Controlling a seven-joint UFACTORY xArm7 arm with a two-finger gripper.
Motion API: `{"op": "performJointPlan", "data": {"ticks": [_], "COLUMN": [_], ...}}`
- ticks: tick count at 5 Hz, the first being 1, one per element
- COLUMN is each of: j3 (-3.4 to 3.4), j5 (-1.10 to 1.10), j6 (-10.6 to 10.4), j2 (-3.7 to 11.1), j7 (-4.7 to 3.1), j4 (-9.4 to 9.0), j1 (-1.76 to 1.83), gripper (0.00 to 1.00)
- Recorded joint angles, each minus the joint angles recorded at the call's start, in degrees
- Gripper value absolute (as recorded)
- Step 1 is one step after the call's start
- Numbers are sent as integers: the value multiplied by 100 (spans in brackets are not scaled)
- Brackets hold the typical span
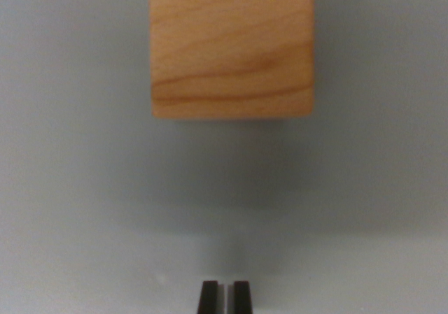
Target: Push wooden cube
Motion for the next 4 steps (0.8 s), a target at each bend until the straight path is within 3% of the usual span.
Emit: {"op": "performJointPlan", "data": {"ticks": [2, 3, 4], "j3": [0, 0, 0], "j5": [0, 0, 0], "j6": [0, 0, 0], "j2": [0, 0, 0], "j7": [0, 0, 0], "j4": [0, 0, 0], "j1": [0, 0, 0], "gripper": [0, 100, 100]}}
